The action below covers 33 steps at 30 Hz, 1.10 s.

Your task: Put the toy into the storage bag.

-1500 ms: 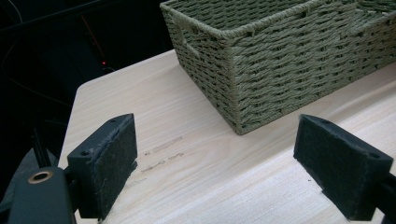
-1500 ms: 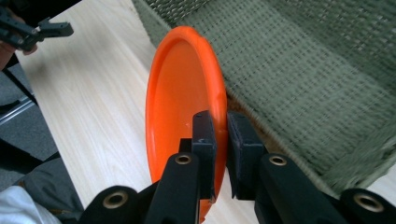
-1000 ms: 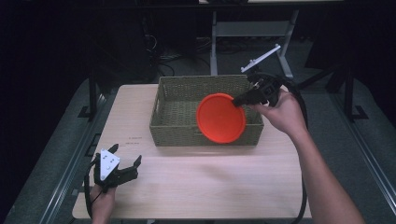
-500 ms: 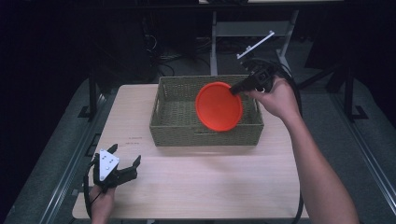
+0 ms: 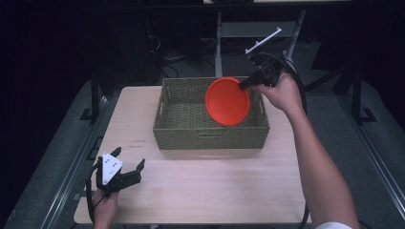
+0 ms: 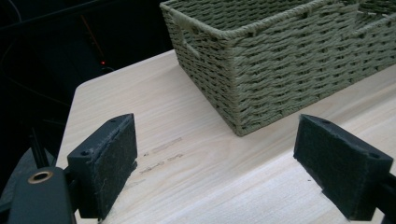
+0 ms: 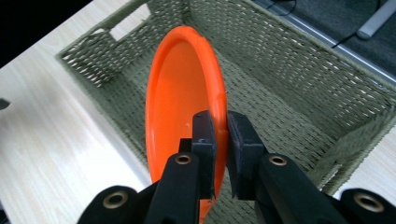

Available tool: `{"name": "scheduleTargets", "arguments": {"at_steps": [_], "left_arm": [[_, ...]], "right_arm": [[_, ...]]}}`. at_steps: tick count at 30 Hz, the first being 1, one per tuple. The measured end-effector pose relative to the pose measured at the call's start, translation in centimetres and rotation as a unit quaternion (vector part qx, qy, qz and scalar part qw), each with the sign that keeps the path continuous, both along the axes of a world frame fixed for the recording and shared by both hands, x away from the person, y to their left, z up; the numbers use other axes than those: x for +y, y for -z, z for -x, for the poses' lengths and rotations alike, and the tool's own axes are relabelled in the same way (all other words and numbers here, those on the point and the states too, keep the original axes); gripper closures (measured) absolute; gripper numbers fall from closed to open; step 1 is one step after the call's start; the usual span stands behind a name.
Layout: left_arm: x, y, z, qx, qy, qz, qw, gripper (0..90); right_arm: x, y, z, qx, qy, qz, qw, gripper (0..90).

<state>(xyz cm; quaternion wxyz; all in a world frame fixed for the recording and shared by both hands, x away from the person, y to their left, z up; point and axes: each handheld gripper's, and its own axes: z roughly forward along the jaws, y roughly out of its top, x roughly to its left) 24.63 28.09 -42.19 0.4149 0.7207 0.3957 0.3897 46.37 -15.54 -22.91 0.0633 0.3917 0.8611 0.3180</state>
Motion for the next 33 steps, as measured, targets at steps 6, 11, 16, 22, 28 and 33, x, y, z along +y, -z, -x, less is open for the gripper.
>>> {"name": "scheduleTargets", "arguments": {"at_steps": [6,11,16,22,28,33], "left_arm": [[-0.1,0.0,0.0,0.000,0.001,-0.002,1.0000,12.8],[0.0,0.0,0.0,-0.001,0.001,-0.001,1.0000,12.8],[0.0,0.0,0.1,-0.001,0.004,-0.008,1.0000,12.8],[0.0,0.0,0.1,0.003,0.002,-0.003,1.0000,12.8],[0.0,0.0,0.1,0.001,0.003,-0.007,1.0000,12.8],[0.0,0.0,0.1,0.004,0.004,-0.008,1.0000,12.8]], "right_arm": [[-0.3,0.9,-1.3,0.003,0.020,0.010,0.9997,82.1],[-0.4,2.0,-2.4,0.013,0.034,0.012,0.9993,82.1],[-0.4,3.7,-3.1,0.023,0.042,0.011,0.9988,82.1],[-0.5,5.7,-3.8,0.035,0.053,0.004,0.9980,82.1],[-0.6,7.7,-4.2,0.049,0.061,0.001,0.9969,82.1],[-0.8,8.9,-4.4,0.061,0.069,-0.008,0.9957,82.1]]}}
